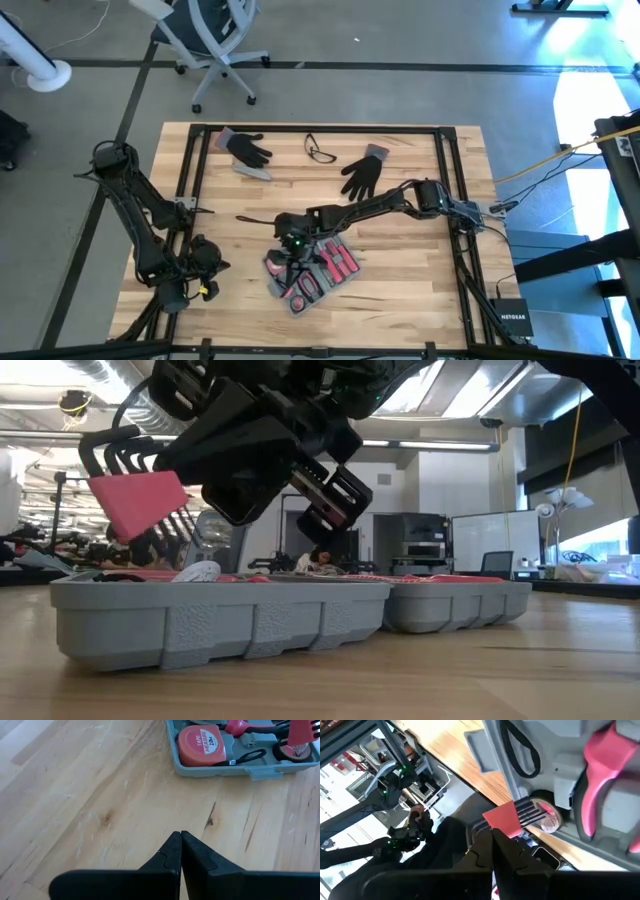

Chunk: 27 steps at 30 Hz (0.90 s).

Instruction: Prefit tool cases

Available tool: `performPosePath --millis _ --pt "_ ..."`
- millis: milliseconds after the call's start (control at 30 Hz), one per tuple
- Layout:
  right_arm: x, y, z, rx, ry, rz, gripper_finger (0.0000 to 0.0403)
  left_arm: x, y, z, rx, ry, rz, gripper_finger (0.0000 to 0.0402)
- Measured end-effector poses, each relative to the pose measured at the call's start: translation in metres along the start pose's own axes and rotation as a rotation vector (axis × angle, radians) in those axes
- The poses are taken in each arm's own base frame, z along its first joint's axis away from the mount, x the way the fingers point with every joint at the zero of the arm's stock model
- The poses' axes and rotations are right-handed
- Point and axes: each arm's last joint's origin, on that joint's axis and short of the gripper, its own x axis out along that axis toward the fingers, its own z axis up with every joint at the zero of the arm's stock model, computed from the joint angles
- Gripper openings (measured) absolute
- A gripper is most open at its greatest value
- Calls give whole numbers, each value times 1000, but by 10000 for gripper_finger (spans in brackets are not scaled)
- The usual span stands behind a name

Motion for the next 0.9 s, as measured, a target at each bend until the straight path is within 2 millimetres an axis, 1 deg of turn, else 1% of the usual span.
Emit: performPosePath --millis 233,367,433,533,767,833,900 --pt "6 -7 10 113 -41 -5 1 0 0 0 -12 0 0 0" --pt "5 -7 11 117 -86 0 3 0 0 0 -19 0 0 0" --pt "3 -7 13 118 -104 5 15 0 0 0 -19 0 0 0" --pt "0 -6 16 123 -114 10 50 0 0 0 -8 0 0 0" --pt "-4 -7 20 128 -118 11 157 0 0 0 9 0 0 0" --pt "-5 -7 21 97 -117 8 180 0 0 0 13 1 0 0" --pt "-10 -6 25 50 -132 16 194 0 0 0 13 1 0 0"
